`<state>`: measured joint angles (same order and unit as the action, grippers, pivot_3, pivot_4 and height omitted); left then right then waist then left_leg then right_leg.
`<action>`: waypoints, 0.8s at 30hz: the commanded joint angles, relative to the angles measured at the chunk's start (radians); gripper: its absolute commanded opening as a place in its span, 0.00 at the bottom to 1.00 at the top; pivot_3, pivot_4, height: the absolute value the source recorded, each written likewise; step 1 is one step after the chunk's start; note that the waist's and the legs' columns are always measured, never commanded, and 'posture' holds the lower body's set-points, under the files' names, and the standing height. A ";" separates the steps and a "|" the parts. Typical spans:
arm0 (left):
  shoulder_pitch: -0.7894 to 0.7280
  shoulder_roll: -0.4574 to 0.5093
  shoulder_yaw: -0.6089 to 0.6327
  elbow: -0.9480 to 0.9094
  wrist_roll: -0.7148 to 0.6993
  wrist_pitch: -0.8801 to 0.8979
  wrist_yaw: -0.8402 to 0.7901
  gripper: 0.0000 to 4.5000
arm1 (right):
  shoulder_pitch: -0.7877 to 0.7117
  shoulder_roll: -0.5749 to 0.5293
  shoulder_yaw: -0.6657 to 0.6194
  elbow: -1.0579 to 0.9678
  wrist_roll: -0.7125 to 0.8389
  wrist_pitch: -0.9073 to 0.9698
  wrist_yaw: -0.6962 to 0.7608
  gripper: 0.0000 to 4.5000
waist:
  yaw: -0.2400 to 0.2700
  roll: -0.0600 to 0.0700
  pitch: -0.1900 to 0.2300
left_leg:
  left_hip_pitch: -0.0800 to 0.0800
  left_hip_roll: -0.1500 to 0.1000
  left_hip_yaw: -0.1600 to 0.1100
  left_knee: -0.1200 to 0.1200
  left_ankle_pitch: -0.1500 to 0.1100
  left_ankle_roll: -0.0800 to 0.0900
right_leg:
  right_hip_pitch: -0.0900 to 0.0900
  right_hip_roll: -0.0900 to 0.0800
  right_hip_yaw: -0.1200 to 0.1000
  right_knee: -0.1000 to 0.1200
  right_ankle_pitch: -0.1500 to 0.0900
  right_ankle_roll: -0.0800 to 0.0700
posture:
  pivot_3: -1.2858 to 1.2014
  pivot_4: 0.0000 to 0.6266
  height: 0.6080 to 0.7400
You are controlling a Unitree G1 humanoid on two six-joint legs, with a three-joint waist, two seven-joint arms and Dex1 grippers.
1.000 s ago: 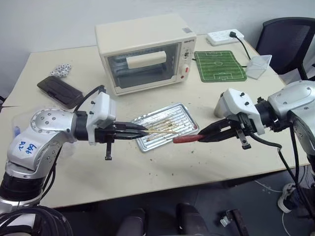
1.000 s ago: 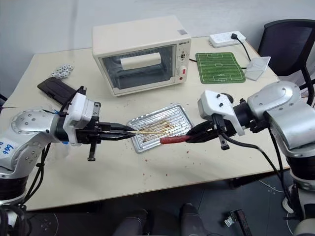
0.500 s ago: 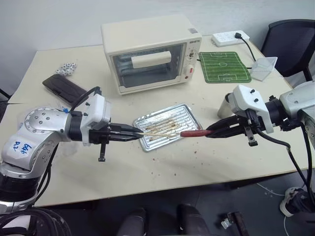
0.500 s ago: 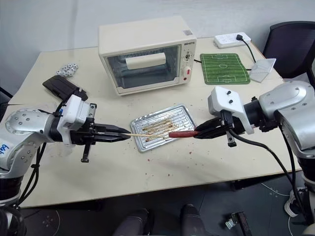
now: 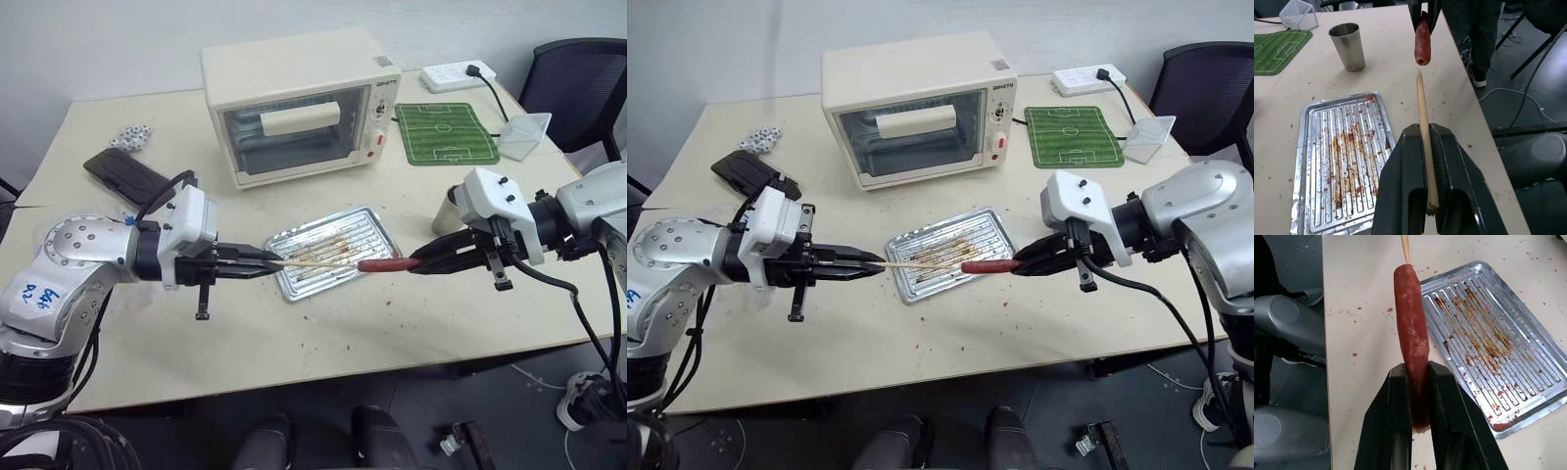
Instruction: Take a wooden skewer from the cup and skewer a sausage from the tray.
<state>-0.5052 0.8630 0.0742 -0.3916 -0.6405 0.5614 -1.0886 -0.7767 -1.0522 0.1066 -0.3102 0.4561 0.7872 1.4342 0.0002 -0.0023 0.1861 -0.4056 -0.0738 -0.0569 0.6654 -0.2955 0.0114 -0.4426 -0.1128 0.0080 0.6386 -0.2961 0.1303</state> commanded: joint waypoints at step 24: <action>-0.099 -0.117 -0.094 0.000 0.034 -0.016 0.033 0.00 | -0.104 0.040 -0.017 -0.101 0.135 0.091 -0.087 0.05 | 0.000 0.000 0.000 | 0.000 0.000 0.000 0.000 0.000 0.000 | 0.000 0.000 0.000 0.001 0.000 0.000 | 0.52 0.24 1.00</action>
<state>-0.5861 0.7597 0.0059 -0.3758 -0.6133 0.5603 -1.0637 -0.8454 -1.0340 0.1068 -0.3571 0.5416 0.8827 1.3526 -0.0002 -0.0025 0.1861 -0.4057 -0.0737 -0.0569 0.6658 -0.2955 0.0114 -0.4427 -0.1125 0.0079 0.6393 -0.2961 0.1303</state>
